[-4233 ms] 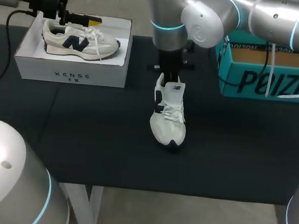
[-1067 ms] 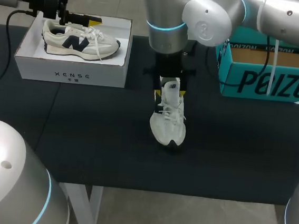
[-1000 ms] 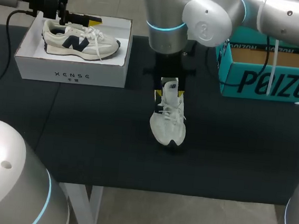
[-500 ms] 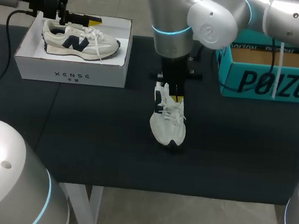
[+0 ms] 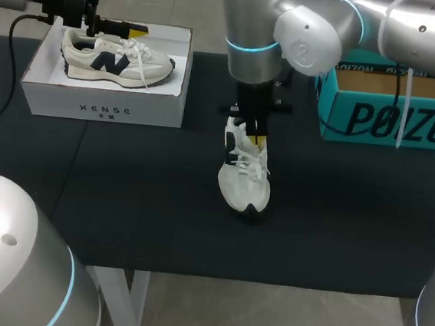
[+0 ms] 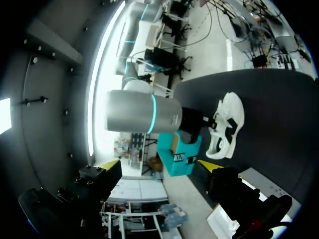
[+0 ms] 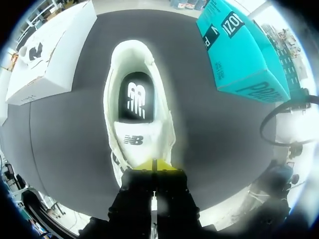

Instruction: Take the shoe out of the shoebox, open the shoe tongue, remove and reinsert the insole, then place the shoe into the shoebox

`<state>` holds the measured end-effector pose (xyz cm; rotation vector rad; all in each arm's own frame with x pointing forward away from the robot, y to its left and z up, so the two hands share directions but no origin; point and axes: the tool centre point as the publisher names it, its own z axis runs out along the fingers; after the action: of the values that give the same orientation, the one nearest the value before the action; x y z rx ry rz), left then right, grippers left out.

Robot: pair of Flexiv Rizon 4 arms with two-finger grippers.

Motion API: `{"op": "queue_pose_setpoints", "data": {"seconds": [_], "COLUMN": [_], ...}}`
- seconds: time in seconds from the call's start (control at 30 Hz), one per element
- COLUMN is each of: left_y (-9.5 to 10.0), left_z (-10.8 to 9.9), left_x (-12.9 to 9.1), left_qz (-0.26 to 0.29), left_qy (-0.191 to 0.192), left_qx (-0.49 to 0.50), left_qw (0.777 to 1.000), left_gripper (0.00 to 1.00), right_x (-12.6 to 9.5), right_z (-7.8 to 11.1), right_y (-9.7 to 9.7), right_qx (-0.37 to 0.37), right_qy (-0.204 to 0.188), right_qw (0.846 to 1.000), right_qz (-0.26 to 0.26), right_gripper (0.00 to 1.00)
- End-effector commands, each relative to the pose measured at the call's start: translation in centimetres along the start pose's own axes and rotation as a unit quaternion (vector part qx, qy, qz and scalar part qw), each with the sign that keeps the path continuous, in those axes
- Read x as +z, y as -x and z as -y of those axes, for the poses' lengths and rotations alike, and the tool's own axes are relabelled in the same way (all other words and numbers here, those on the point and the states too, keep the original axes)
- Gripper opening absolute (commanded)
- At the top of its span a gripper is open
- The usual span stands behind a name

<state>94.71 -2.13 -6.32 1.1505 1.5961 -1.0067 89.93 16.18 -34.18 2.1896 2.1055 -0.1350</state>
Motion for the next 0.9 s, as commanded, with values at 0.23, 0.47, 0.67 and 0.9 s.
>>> {"op": "queue_pose_setpoints", "data": {"seconds": [0.23,0.47,0.67,0.9], "left_y": [0.0,0.0,0.0,0.0], "left_z": [-0.1,-0.1,-0.1,-0.1], "left_x": [0.0,0.0,0.0,0.0], "left_qz": [-0.002,-0.002,-0.002,-0.002], "left_qy": [-0.001,-0.001,-0.001,-0.001], "left_qx": [0.000,0.000,0.000,0.000], "left_qw": [1.000,1.000,1.000,1.000], "left_gripper": [1.00,1.00,1.00,1.00], "right_x": [1.8,-0.3,-3.6,-5.1], "right_z": [-0.6,-0.8,-2.0,-2.3], "right_y": [-0.5,-0.5,-0.4,-0.9], "right_qx": [-0.004,-0.038,-0.227,-0.483], "right_qy": [-0.025,-0.003,0.053,0.019], "right_qw": [1.000,0.999,0.972,0.874], "right_qz": [0.014,0.002,-0.017,-0.041], "right_gripper": [0.00,0.00,0.00,0.00]}}
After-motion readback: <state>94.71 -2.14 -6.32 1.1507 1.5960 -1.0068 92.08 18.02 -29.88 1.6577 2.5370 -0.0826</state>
